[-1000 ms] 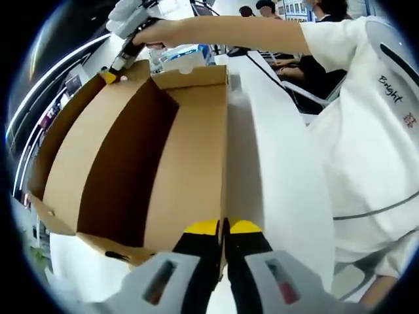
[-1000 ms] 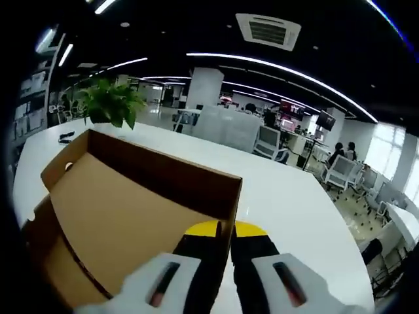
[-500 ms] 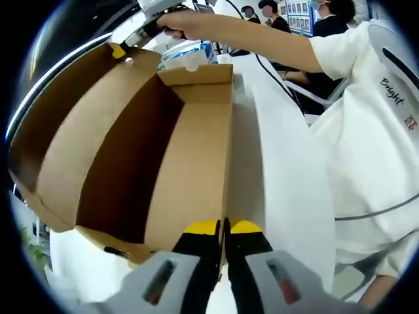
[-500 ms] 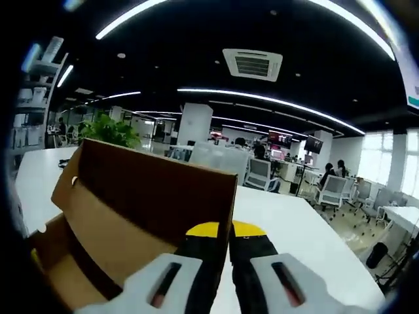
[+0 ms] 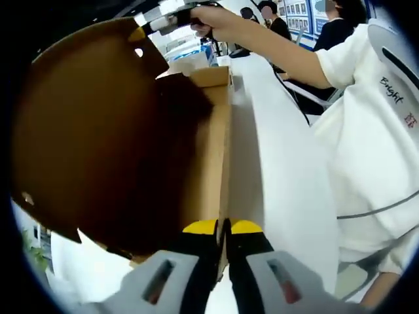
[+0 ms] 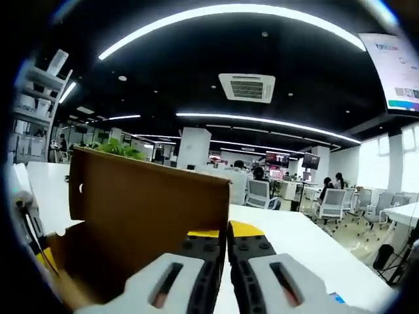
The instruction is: Operate the shoe box by opening the lid, removing the specified soft item, and placing it in the target area until the item is outside and the box remains undamaged.
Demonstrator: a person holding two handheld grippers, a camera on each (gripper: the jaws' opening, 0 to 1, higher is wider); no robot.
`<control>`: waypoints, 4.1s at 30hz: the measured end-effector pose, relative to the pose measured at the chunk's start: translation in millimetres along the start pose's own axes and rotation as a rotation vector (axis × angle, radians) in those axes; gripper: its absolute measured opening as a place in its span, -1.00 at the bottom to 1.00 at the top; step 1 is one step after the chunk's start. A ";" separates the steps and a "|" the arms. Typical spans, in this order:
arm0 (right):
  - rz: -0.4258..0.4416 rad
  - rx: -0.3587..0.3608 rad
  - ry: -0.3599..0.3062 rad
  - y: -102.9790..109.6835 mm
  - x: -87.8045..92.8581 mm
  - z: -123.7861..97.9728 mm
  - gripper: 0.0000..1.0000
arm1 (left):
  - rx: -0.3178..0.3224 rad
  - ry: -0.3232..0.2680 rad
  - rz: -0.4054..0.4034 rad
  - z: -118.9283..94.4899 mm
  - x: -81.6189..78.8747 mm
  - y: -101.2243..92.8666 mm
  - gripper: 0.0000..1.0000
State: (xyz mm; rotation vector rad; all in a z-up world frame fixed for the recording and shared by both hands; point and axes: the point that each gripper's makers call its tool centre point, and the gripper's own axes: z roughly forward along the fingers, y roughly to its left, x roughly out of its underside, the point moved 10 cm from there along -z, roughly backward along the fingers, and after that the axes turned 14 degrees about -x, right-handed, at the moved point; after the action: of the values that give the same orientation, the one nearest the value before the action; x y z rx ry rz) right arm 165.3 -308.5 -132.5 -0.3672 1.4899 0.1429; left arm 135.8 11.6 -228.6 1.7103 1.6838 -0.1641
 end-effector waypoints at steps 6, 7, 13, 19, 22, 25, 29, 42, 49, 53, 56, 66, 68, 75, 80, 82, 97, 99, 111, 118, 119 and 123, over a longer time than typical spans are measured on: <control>-0.031 0.005 -0.008 4.4 -1.1 -1.6 -1.00 | -0.011 -0.011 0.016 -0.6 0.7 -1.3 -0.94; -0.031 -0.005 -0.013 4.7 -1.5 -1.0 -1.00 | -0.016 -0.013 0.015 -0.4 0.7 -1.0 -0.93; -0.010 -0.040 -0.011 7.2 0.2 -6.5 -1.00 | -0.046 -0.023 0.021 -0.7 1.5 -2.0 -0.93; -0.041 -0.016 -0.010 11.4 -0.4 -9.6 -1.00 | -0.059 -0.080 0.054 -2.6 5.3 -1.9 -0.88; -0.048 -0.011 0.001 11.3 5.5 -9.2 -1.00 | -0.125 -0.117 -0.019 -1.3 6.8 -0.2 -0.74; -0.030 0.000 0.001 7.1 11.3 -11.6 -1.00 | -0.143 -0.191 0.022 -1.8 8.1 -3.0 -0.70; -0.006 -0.002 -0.007 6.5 9.7 -16.4 -1.00 | -0.137 -0.225 0.046 -3.8 10.2 -4.9 -0.73; -0.058 0.030 -0.019 17.0 10.8 -26.3 -1.00 | -0.223 -0.362 -0.149 -9.1 17.1 -4.1 -0.53; -0.042 0.022 -0.019 18.5 15.0 -29.8 -0.99 | -0.151 -0.411 -0.193 -22.1 13.1 -12.7 -0.46; -0.061 0.035 -0.013 19.0 15.6 -30.2 -0.99 | -0.215 -0.491 -0.262 -30.7 8.7 -7.8 -0.47; -0.103 0.052 -0.002 23.4 14.7 -31.2 -0.99 | -0.210 -0.535 -0.366 -38.9 9.5 -4.3 -0.40; -0.106 0.052 -0.007 23.4 16.2 -34.3 -0.98 | -0.247 -0.687 -0.604 -51.7 14.4 2.1 0.10; -0.098 0.049 -0.011 23.3 16.3 -33.9 -0.98 | -0.275 -0.676 -0.617 -50.1 19.3 1.5 0.29; -0.135 0.068 -0.005 27.0 16.8 -33.1 -0.97 | -0.346 -0.696 -0.696 -66.7 22.7 2.2 0.77; -0.137 0.071 -0.004 27.4 17.2 -33.7 -0.97 | -0.284 -0.705 -0.871 -73.4 25.4 1.8 0.46; -0.138 0.072 -0.004 27.4 17.8 -34.1 -0.97 | -0.366 -0.721 -0.842 -73.6 31.0 6.5 0.37; -0.173 0.078 -0.008 32.7 24.3 -42.8 -0.97 | -0.437 -0.767 -0.842 -87.2 23.5 -0.3 0.56; -0.178 0.079 -0.010 33.7 25.4 -44.9 -0.97 | -0.431 -0.778 -0.849 -84.5 22.4 -0.9 0.61; -0.197 0.100 -0.032 39.1 31.2 -52.7 -0.98 | -0.465 -0.777 -0.829 -84.8 20.2 -0.6 0.72; -0.209 0.097 -0.034 42.6 38.7 -60.8 -0.98 | -0.502 -0.727 -0.788 -82.2 22.3 -0.2 0.64; -0.200 0.097 -0.042 43.6 38.3 -62.9 -0.98 | -0.496 -0.723 -0.794 -81.4 23.5 0.1 0.64; -0.236 0.107 -0.028 46.5 39.5 -63.0 -0.98 | -0.474 -0.739 -0.801 -80.6 21.5 -0.9 0.63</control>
State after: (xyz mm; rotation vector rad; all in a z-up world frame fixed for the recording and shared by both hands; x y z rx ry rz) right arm 94.4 -290.5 -181.0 -0.4492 1.4083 -0.1188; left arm 106.9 74.3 -181.7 0.4558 1.5457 -0.6217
